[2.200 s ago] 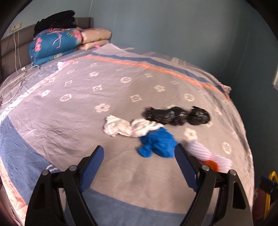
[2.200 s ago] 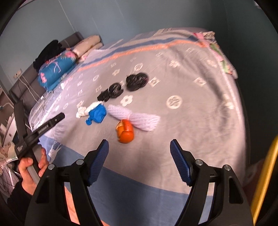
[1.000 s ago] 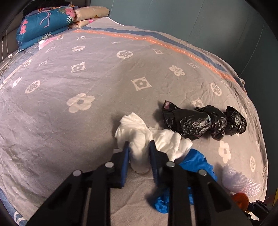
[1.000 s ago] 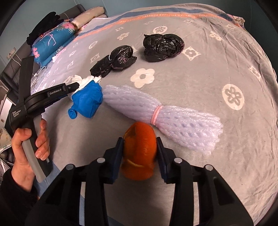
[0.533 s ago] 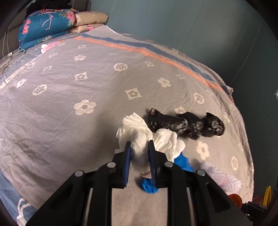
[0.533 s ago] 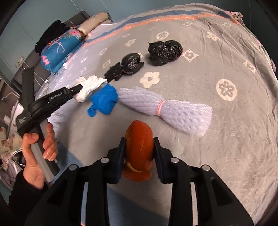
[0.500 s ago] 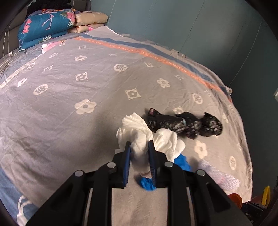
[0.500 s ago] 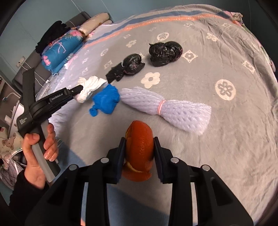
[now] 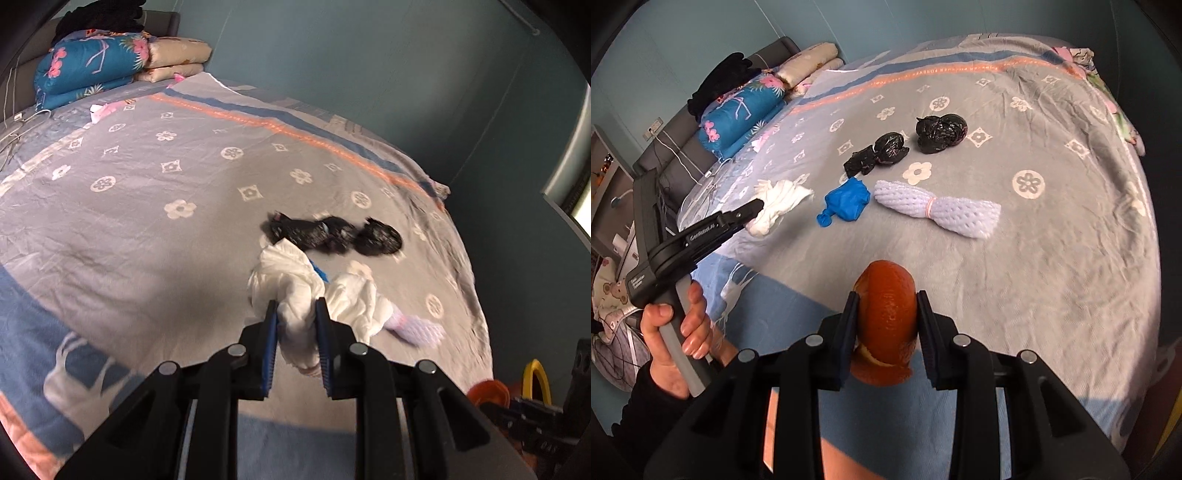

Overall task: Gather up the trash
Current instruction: 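Carry the white cloth and orange peel over the bin with both tools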

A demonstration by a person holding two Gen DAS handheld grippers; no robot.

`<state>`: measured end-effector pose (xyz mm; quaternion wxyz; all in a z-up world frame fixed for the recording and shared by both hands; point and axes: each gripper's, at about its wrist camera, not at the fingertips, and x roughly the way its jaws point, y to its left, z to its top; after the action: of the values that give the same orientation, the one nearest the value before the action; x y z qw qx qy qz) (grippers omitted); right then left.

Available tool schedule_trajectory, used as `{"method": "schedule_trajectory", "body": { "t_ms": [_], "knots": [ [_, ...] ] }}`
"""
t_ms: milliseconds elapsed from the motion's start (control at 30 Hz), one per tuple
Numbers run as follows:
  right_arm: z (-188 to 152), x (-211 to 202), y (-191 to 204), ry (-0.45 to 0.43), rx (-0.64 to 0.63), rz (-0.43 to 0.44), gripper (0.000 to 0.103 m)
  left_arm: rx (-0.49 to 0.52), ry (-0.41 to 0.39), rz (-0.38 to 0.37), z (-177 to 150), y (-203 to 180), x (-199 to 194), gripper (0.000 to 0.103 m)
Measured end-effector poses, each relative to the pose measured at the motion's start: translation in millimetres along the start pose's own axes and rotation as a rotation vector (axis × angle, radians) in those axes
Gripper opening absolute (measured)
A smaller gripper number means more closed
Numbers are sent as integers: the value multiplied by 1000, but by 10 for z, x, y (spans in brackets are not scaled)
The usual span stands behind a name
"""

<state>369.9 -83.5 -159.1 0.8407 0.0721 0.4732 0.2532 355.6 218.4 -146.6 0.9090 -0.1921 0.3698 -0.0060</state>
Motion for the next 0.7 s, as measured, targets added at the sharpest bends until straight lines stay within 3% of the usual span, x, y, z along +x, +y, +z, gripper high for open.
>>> {"method": "schedule_trajectory", "body": {
  "t_ms": [300,700],
  "knots": [
    [-287,-445,-46,-21,-10,-19,30,46,15,-50,-366,-226,-418,18],
    [-609,-1107,-260,-97,19,-31,30,121,-29,-103,-660,-699,-997,18]
  ]
}}
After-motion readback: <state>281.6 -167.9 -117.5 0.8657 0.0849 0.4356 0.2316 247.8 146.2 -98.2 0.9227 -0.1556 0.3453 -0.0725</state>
